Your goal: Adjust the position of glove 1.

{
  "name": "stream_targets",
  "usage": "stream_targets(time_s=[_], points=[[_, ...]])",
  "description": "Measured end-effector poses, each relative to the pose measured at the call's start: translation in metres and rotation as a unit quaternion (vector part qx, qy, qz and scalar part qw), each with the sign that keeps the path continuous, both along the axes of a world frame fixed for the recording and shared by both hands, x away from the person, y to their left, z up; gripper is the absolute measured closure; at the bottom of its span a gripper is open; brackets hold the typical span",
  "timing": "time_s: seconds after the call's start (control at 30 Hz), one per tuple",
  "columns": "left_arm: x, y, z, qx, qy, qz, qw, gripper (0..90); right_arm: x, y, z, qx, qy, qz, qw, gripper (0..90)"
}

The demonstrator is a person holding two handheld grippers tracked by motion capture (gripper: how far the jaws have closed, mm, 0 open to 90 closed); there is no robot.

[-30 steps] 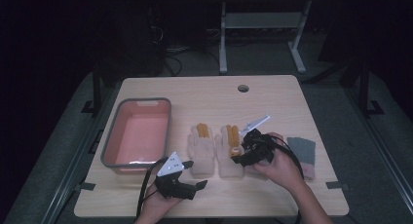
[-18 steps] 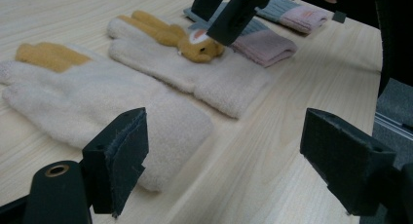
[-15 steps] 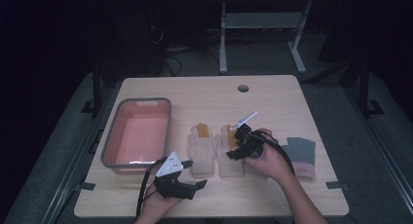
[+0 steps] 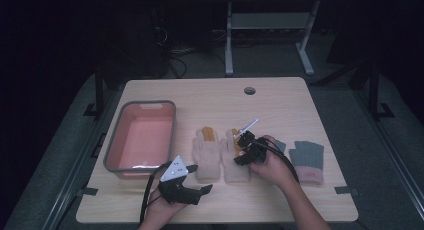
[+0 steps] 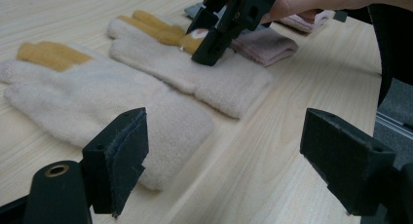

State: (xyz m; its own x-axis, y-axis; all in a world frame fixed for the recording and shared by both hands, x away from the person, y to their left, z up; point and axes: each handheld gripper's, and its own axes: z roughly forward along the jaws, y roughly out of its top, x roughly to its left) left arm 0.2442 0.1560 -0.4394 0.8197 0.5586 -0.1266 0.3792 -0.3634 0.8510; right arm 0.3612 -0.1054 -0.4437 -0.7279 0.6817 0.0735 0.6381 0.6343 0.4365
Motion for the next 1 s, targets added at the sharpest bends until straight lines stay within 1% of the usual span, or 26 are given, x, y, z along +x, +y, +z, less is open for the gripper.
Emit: stream_targets(time_s=[0.1, 0.13, 0.27, 0.43, 0.5, 0.53, 0.57, 0.6, 0.7, 0.73, 0.8, 0.83, 0.87, 0.9, 0.93, 0.97, 1.0], points=[[0.0, 0.0, 0.0, 0.0, 0.001, 0.0, 1.0, 17.9, -0.001, 0.0, 0.001, -0.002, -0.001, -0.001, 1.0, 53.3], [0.0, 0.001, 0.001, -0.002, 0.0, 0.002, 1.0, 17.9, -0.001, 0.002, 0.001, -0.008, -0.005, -0.002, 0.9999, 54.4], [0.0, 0.001, 0.001, -0.003, 0.002, 0.004, 1.0, 18.0, -0.003, 0.003, 0.003, -0.011, -0.007, -0.009, 0.9999, 56.5], [0.0, 0.001, 0.0, -0.004, 0.003, 0.007, 1.0, 17.9, -0.004, 0.003, 0.005, -0.005, -0.001, -0.014, 0.9999, 58.0], [0.001, 0.001, 0.0, -0.002, 0.002, 0.009, 1.0, 17.9, -0.004, 0.002, 0.008, 0.002, 0.0, -0.016, 0.9999, 58.4], [0.001, 0.002, 0.0, -0.002, 0.001, 0.009, 1.0, 17.9, -0.005, 0.001, 0.011, 0.014, 0.003, -0.02, 0.9997, 58.6], [0.001, 0.003, 0.001, -0.001, 0.0, 0.01, 0.9999, 17.9, -0.005, 0.001, 0.011, 0.014, 0.003, -0.02, 0.9997, 58.6], [0.001, 0.003, 0.001, -0.006, -0.001, 0.014, 0.9999, 17.9, -0.005, 0.0, 0.014, 0.022, 0.002, -0.021, 0.9995, 58.6], [0.001, 0.004, 0.002, -0.006, -0.002, 0.015, 0.9999, 17.9, -0.006, 0.0, 0.017, 0.021, -0.001, -0.018, 0.9996, 58.7], [0.001, 0.004, 0.002, -0.005, -0.001, 0.017, 0.9998, 17.9, -0.008, 0.001, 0.023, 0.021, -0.005, -0.017, 0.9996, 58.9], [0.001, 0.003, 0.001, -0.01, 0.0, 0.02, 0.9997, 17.9, -0.009, 0.001, 0.028, 0.023, -0.01, -0.017, 0.9996, 59.0], [0.001, 0.003, 0.001, -0.01, 0.0, 0.02, 0.9997, 17.9, -0.009, 0.001, 0.028, 0.023, -0.01, -0.017, 0.9996, 59.0], [0.001, 0.004, 0.002, -0.007, -0.001, 0.02, 0.9998, 17.9, -0.011, 0.002, 0.034, 0.025, -0.016, -0.015, 0.9994, 59.0], [0.001, 0.004, 0.002, -0.007, -0.001, 0.02, 0.9998, 17.9, -0.011, 0.002, 0.034, 0.025, -0.016, -0.015, 0.9994, 59.0], [0.0, 0.004, 0.002, -0.007, -0.002, 0.021, 0.9998, 17.9, -0.012, 0.002, 0.04, 0.025, -0.02, -0.011, 0.9994, 59.0], [0.0, 0.004, 0.002, -0.009, -0.003, 0.022, 0.9997, 17.9, -0.012, 0.002, 0.04, 0.025, -0.02, -0.011, 0.9994, 59.0], [0.0, 0.004, 0.002, -0.008, -0.004, 0.024, 0.9997, 17.9, -0.013, 0.003, 0.046, 0.028, -0.026, -0.009, 0.9992, 59.0]])
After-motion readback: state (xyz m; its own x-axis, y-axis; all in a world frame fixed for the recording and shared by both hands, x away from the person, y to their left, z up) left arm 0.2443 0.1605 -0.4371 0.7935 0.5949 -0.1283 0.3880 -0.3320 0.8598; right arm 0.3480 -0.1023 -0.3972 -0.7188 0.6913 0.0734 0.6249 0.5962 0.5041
